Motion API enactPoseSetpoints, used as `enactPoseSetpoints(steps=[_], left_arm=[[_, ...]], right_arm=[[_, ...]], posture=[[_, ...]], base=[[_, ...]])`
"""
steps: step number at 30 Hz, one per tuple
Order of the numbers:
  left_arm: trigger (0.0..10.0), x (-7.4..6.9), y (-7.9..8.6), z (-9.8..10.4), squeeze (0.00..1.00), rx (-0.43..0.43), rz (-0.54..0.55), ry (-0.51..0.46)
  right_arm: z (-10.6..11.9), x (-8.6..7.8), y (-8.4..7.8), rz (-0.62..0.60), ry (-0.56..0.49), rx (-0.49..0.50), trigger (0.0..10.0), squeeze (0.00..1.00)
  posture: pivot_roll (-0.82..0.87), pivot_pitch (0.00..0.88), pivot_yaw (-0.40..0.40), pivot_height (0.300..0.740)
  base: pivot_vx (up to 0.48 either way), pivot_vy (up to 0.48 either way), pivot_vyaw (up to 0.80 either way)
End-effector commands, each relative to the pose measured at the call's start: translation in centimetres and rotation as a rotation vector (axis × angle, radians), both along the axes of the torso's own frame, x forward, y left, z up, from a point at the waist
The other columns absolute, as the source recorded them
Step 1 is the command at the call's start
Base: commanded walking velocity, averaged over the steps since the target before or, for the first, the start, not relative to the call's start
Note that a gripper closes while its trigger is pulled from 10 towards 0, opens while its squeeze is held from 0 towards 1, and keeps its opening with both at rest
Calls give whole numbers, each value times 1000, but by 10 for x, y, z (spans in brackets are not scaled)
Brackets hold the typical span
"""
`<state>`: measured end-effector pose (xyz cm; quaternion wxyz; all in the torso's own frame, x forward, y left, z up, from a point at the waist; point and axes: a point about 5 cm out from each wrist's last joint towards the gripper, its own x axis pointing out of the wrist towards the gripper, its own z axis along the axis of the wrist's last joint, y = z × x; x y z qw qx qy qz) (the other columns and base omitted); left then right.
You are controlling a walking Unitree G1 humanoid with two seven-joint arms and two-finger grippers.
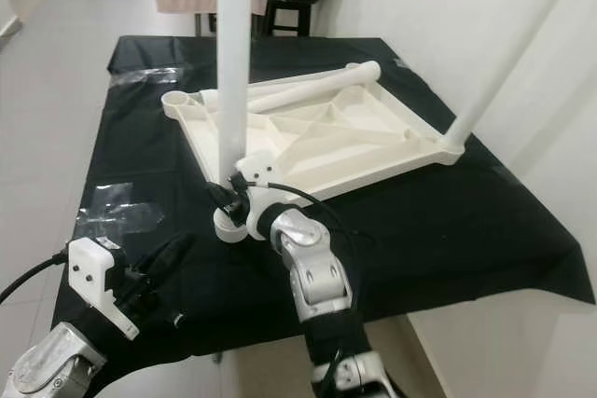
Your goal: Building children table
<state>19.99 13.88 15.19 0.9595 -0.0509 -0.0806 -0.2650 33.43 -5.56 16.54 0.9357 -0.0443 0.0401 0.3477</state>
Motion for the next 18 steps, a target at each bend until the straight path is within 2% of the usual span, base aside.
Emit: enactPoseSetpoints(steps=[1, 3, 5, 6, 7, 8, 9, 10, 11, 12, 14, 16, 17, 18], left_arm=[[10000, 0, -2, -3, 0, -9, -6, 11], [10000, 0, -2, -3, 0, -10, -9, 12], [10000, 1, -2, -2, 0, -11, -10, 12], [10000, 1, -2, -2, 0, -11, -11, 12], [10000, 1, -3, -2, 0, -11, -12, 12], [10000, 1, -3, -3, 0, -10, -13, 13], [10000, 1, -3, -3, 0, -10, -13, 13], [10000, 1, -2, -3, 0, -10, -13, 14], [10000, 0, -2, -3, 0, -8, -12, 15], [10000, 0, -2, -3, 0, -8, -12, 15], [10000, 0, -1, -3, 0, -8, -11, 17], [10000, 0, -1, -3, 0, -8, -10, 18], [10000, 0, -1, -3, 0, -8, -10, 18], [10000, 0, -1, -3, 0, -8, -10, 18]], right_arm=[[10, 4, -1, 65, 12, 40, 10000, 1000], [24, 4, 4, 203, -25, 60, 10000, 1000], [28, 4, 6, 262, -46, 59, 10000, 1000], [34, 5, 6, 369, -62, 68, 10000, 235], [38, 6, 6, 445, -74, 73, 10000, 235], [42, 7, 6, 540, -80, 69, 10000, 0], [42, 7, 6, 540, -80, 69, 10000, 0], [44, 7, 6, 598, -82, 65, 10000, 0], [45, 8, 5, 710, -65, 23, 10000, 0], [45, 8, 5, 710, -65, 23, 10000, 0], [47, 11, 2, 806, -11, 20, 10000, 0], [47, 12, 1, 834, 10, 29, 10000, 0], [48, 12, 0, 864, 31, 39, 8431, 0], [48, 13, 0, 884, 42, 45, 8431, 0]], posture=[[110, 79, -119, 740], [109, 78, -117, 740], [109, 78, -117, 740], [110, 78, -117, 740], [110, 78, -117, 740], [118, 77, -114, 740], [118, 77, -114, 740], [118, 77, -114, 740], [124, 78, -114, 740], [124, 78, -114, 740], [123, 79, -110, 740], [123, 79, -108, 740], [125, 79, -108, 740], [126, 79, -107, 740]], base=[[0, 0, 0], [0, 0, 0], [0, 0, 0], [0, 0, 0], [0, 0, 0], [0, 0, 0], [0, 0, 0], [0, 0, 0], [0, 0, 0], [0, 0, 0], [0, 0, 0], [0, 0, 0], [0, 0, 0], [0, 0, 0]])
